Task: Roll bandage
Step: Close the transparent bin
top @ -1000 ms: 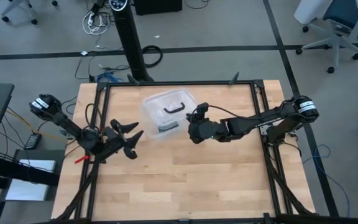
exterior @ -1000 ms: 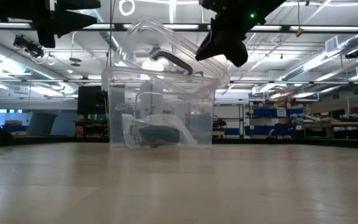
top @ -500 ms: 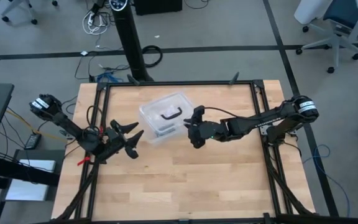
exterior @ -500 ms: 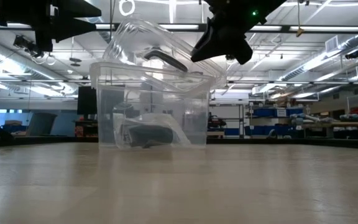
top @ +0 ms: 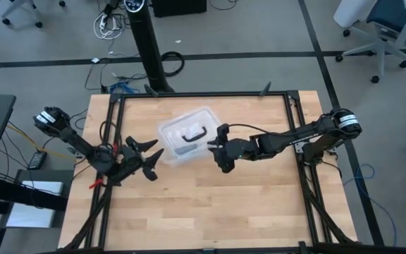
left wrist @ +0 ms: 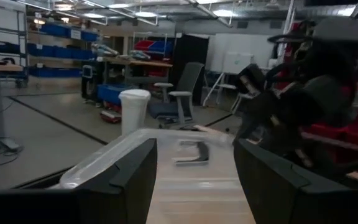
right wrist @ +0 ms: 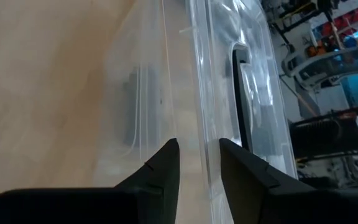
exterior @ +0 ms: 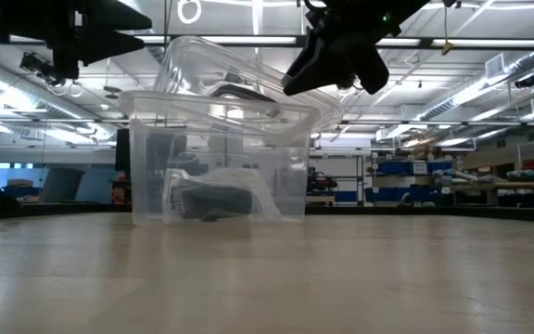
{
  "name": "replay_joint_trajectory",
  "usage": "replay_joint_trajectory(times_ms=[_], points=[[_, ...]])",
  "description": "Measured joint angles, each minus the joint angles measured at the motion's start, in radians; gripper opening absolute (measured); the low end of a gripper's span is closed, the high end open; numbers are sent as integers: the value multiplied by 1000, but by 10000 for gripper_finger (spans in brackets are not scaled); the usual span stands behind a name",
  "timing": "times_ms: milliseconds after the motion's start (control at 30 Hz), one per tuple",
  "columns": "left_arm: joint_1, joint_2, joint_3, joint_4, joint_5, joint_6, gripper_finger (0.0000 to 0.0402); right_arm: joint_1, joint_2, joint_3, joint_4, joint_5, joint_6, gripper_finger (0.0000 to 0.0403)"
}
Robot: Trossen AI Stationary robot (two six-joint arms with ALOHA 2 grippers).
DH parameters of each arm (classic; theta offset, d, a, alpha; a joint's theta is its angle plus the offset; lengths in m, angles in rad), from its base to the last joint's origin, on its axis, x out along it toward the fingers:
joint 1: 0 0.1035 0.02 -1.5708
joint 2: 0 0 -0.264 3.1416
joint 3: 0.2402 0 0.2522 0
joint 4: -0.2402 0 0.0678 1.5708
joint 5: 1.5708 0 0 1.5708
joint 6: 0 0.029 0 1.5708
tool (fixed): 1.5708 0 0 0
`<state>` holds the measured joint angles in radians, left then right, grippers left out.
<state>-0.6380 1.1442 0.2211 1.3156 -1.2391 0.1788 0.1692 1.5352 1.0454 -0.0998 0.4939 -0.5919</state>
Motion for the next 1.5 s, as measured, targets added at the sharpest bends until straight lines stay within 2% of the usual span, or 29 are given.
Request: replay_joint_trajectory(times_ms=[267, 567, 800, 1033, 1267, 1367, 1500], points=[[0, 0, 1, -105, -72, -54, 218, 0, 0, 0, 1, -38, 22, 105], [0, 0, 1, -132, -73, -66, 218, 1, 0, 0, 0, -136, 93, 124], [0, 0, 1, -216, -71, -152, 218, 0, 0, 0, -2, -155, 121, 134], [1, 0, 0, -243, 74, -192, 218, 0, 0, 0, 21, -206, 121, 132], [1, 0, 1, -287, 83, -245, 218, 3, 0, 0, 81, -262, 121, 136], [-6, 0, 13, -285, 75, -234, 218, 27, -19, 0, 79, -182, 127, 140], [-39, 0, 79, -293, 8, -112, 218, 64, -110, 2, 11, 177, 77, 136]])
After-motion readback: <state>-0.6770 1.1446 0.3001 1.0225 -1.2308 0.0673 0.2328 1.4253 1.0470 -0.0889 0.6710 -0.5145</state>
